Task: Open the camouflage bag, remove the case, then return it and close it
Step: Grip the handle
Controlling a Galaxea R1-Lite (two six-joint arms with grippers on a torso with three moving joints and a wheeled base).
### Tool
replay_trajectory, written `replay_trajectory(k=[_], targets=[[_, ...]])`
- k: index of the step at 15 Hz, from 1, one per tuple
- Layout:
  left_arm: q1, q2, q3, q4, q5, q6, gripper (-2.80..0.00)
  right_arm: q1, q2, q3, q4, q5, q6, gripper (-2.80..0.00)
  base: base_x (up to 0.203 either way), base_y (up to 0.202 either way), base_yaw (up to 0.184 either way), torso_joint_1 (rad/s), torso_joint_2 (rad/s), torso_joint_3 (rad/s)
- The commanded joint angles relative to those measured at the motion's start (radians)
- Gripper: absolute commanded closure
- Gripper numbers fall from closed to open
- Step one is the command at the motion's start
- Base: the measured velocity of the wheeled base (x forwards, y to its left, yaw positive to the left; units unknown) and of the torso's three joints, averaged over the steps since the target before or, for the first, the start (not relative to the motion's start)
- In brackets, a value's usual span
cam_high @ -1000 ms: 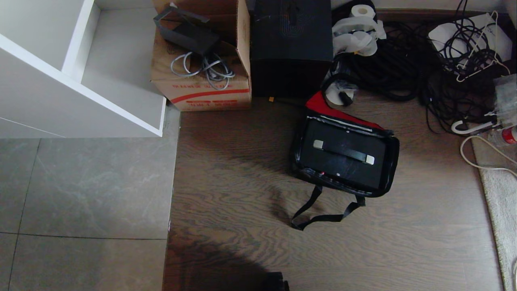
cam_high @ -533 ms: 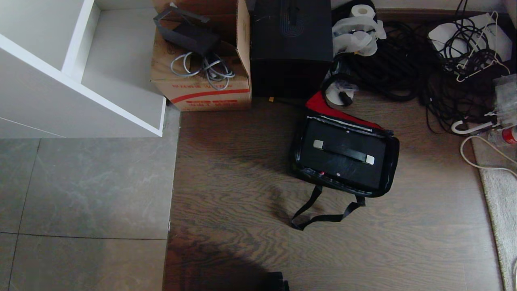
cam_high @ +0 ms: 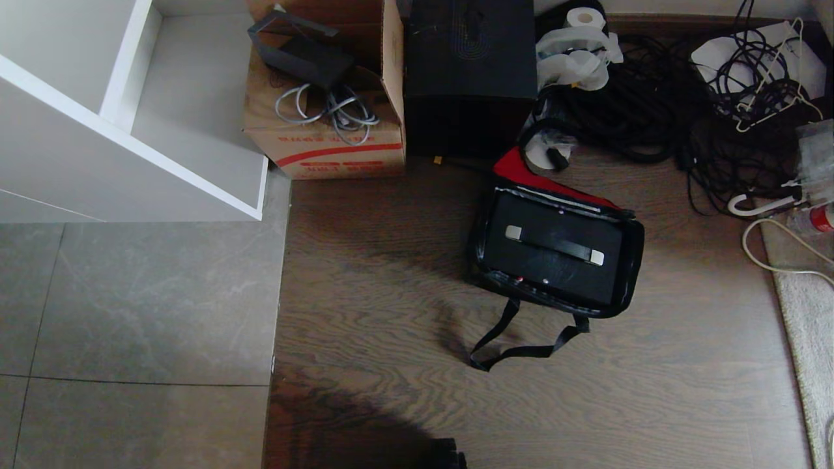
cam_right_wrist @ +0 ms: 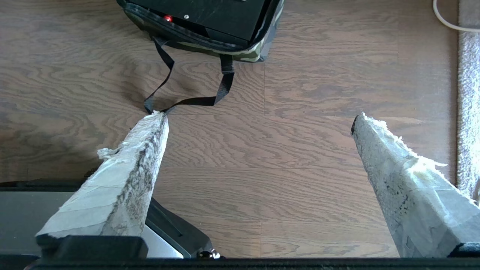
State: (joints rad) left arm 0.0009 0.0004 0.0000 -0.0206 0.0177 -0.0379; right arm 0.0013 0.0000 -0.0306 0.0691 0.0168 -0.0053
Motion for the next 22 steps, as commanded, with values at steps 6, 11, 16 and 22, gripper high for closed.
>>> replay_trajectory(k=[6,11,16,22], targets=[[0.001,0.0,0.009,-0.001,0.001,0.0,0.0,0.0,0.002,0.0,0.0,0.0,-0.001,-2.8,0.0,0.0,0.0,0.0,0.0,0.0],[0.0,0.0,0.009,-0.001,0.001,0.0,0.0,0.0,0.002,0.0,0.0,0.0,-0.001,-2.8,0.0,0.0,0.0,0.0,0.0,0.0],[0.0,0.0,0.01,-0.001,0.001,0.0,0.0,0.0,0.002,0.0,0.001,0.0,-0.001,-2.8,0.0,0.0,0.0,0.0,0.0,0.0],[0.001,0.0,0.009,-0.001,0.001,0.0,0.0,0.0,0.002,0.0,0.0,0.0,-0.001,-2.8,0.0,0.0,0.0,0.0,0.0,0.0]])
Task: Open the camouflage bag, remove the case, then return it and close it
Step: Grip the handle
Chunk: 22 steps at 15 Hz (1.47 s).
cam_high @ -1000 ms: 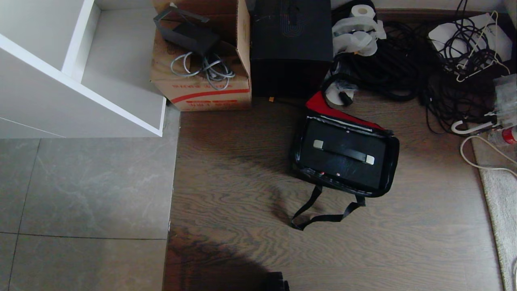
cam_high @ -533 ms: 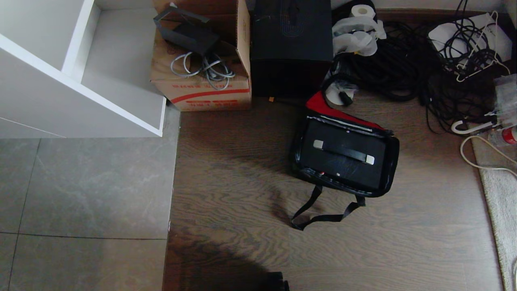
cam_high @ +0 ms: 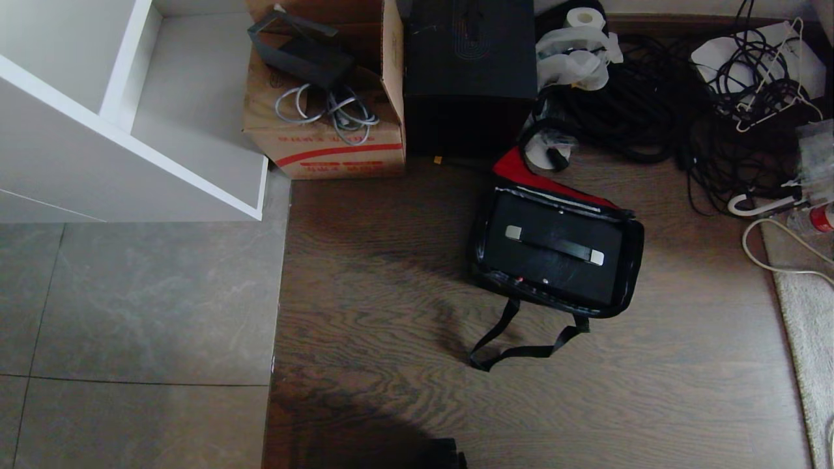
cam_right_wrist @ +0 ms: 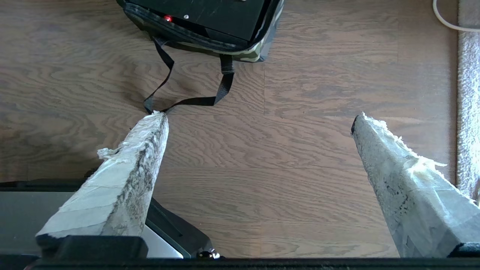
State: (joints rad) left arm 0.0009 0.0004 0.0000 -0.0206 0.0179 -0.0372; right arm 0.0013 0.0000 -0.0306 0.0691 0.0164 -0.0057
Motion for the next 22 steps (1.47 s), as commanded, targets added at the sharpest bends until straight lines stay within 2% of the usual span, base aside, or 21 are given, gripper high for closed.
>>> replay_trajectory(k=[1,22], targets=[[0.001,0.0,0.009,-0.001,0.001,-0.001,0.0,0.0,0.002,0.0,0.001,0.001,0.0,-2.8,0.0,0.0,0.0,0.0,0.0,0.0],[-0.001,0.0,0.009,-0.001,0.001,0.0,0.0,0.0,0.002,0.0,0.001,0.001,0.0,-2.8,0.0,0.0,0.0,0.0,0.0,0.0]])
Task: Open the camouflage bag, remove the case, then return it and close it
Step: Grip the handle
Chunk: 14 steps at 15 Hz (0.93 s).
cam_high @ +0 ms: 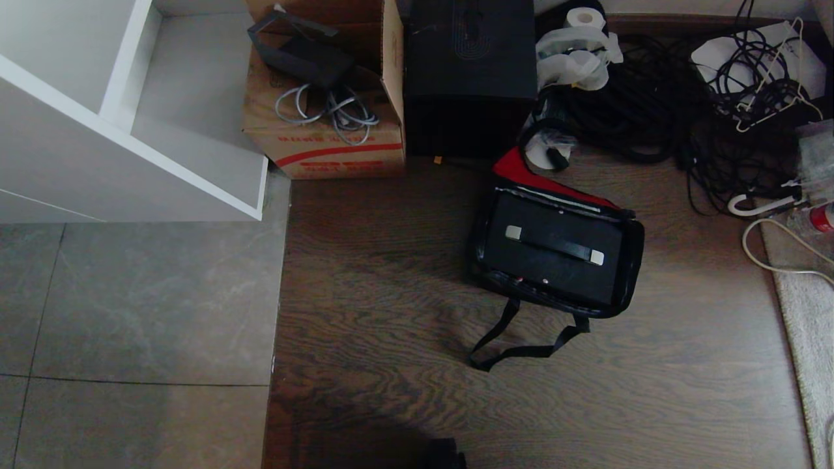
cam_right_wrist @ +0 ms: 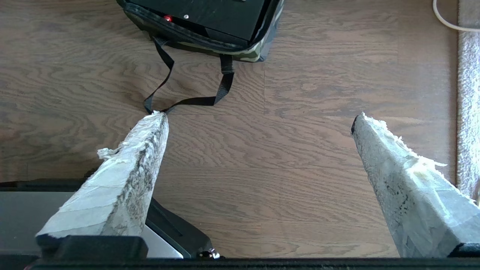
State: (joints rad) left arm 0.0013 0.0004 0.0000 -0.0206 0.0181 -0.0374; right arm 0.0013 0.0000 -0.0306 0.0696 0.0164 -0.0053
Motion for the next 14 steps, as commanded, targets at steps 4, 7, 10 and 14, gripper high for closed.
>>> replay_trajectory(k=[4,7,10,14], targets=[[0.0,0.0,0.009,-0.001,0.0,0.0,0.0,0.0,0.002,0.0,0.001,0.0,-0.001,-2.8,0.0,0.0,0.0,0.0,0.0,0.0],[0.0,0.0,0.009,-0.001,0.0,-0.001,0.0,0.002,0.0,-0.002,0.006,0.001,-0.011,-2.8,0.0,0.0,0.0,0.0,0.0,0.0],[0.0,0.0,0.009,-0.001,0.001,-0.001,0.0,0.002,0.0,0.0,-0.001,0.0,0.002,-2.8,0.0,0.0,0.0,0.0,0.0,0.0],[0.0,0.0,0.009,-0.001,0.0,-0.001,0.0,0.0,0.002,-0.081,0.057,-0.001,-0.001,-2.8,0.0,0.0,0.0,0.0,0.0,0.0]])
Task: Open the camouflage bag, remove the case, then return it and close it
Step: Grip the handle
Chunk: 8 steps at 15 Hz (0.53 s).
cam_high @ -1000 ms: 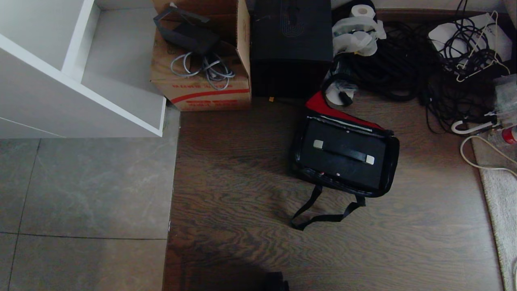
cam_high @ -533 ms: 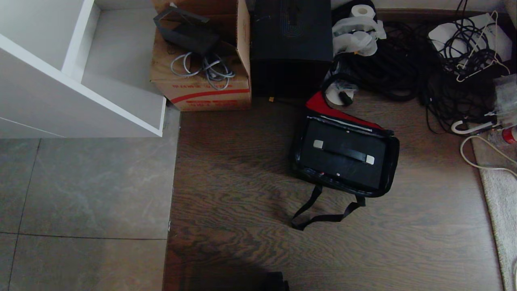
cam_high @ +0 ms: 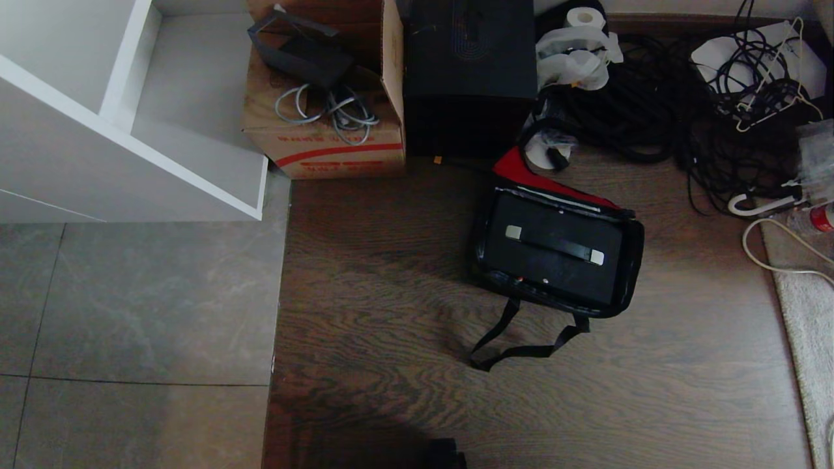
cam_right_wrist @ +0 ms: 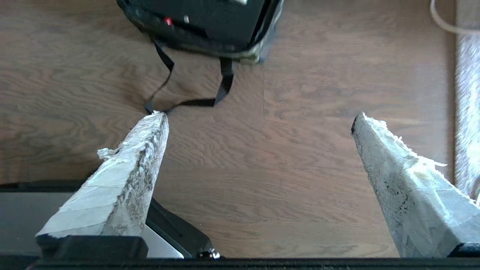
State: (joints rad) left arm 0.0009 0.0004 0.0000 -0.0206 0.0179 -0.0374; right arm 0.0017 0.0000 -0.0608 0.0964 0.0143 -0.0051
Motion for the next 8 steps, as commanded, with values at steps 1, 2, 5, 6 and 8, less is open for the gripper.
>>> replay_trajectory(k=[1,2,5,6,8], targets=[[0.001,0.0,0.009,-0.001,0.001,0.0,0.0,0.0,0.011,-0.129,0.14,0.002,0.0,-2.8,0.0,0.0,0.0,0.0,0.0,0.0],[0.001,0.0,0.009,-0.001,0.001,0.001,0.0,0.0,0.026,-0.226,0.292,0.004,0.002,-2.8,0.0,0.0,0.0,0.0,0.0,0.0],[0.0,0.0,0.009,-0.001,0.001,-0.001,0.0,0.001,0.221,-0.392,0.483,0.032,0.059,-2.8,0.0,0.0,0.0,0.0,0.0,0.0],[0.0,0.0,0.009,-0.001,0.001,-0.001,0.0,0.003,0.322,-0.419,0.472,0.04,0.083,-2.8,0.0,0.0,0.0,0.0,0.0,0.0],[0.001,0.0,0.009,-0.001,0.001,0.001,0.0,0.005,0.538,-0.469,0.416,0.058,0.138,-2.8,0.0,0.0,0.0,0.0,0.0,0.0]])
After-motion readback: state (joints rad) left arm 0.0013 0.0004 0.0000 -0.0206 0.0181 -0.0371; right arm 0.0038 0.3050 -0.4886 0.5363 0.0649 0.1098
